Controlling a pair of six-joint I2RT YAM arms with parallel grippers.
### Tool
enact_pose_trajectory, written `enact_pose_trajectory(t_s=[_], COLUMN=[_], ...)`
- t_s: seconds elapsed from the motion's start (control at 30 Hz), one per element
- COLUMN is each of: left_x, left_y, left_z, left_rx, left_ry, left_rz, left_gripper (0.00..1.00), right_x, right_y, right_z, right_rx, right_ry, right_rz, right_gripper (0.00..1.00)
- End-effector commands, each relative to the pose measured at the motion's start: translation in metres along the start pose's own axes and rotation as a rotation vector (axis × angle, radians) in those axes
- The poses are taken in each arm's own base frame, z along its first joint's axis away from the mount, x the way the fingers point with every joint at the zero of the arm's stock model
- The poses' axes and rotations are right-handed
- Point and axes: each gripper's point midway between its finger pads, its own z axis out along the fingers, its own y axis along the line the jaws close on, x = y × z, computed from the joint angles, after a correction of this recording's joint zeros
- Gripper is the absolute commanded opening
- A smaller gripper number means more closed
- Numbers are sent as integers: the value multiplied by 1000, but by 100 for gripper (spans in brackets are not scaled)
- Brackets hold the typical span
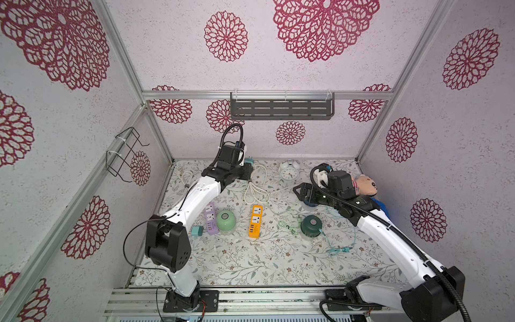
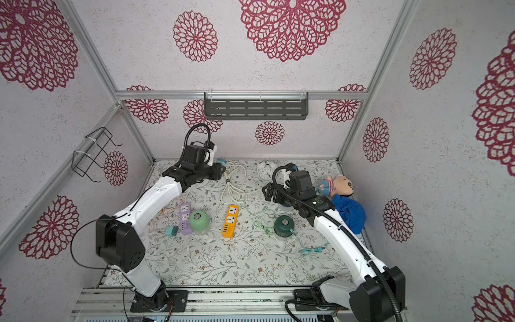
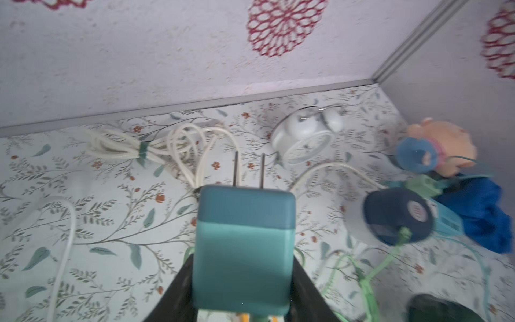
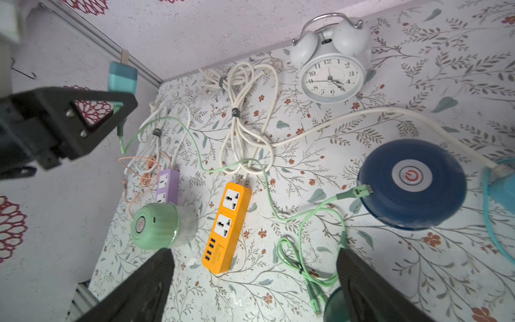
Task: Charge the cordless meat grinders
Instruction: Pick up the plug from the center of the board.
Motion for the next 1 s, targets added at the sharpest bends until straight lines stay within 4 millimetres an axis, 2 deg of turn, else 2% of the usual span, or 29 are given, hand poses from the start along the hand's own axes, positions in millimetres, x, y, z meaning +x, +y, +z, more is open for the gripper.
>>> enact_pose_trajectory(t_s=[0.0, 0.07, 0.17, 0.27, 0.5, 0.63, 0.97], left_x=[-6, 4, 22, 33, 38, 46, 59], left_y=[-50, -78, -100, -108, -121, -129, -144], left_z=[-11, -17, -16, -14, -18, -17, -18], left_rx=[113, 147, 170, 183, 224, 246, 296], left_ry=[-131, -156, -147, -127, -134, -115, -87], left_rz=[-37, -7, 21, 27, 34, 44, 56], left_gripper=[43, 43, 42, 41, 41, 41, 41], right_x=[-22, -25, -26, -22, -7, -9, -11], right_y=[34, 47, 63, 64, 50, 54, 58], right_z=[-3, 1, 2, -1, 2, 7, 17], right_rx=[-169, -245, -317, -315, -278, -297, -310], right_ry=[-73, -68, -55, -52, -34, -27, -7], right_rz=[81, 117, 127, 121, 134, 136, 137], right_gripper=[95, 94, 89, 88, 80, 73, 65])
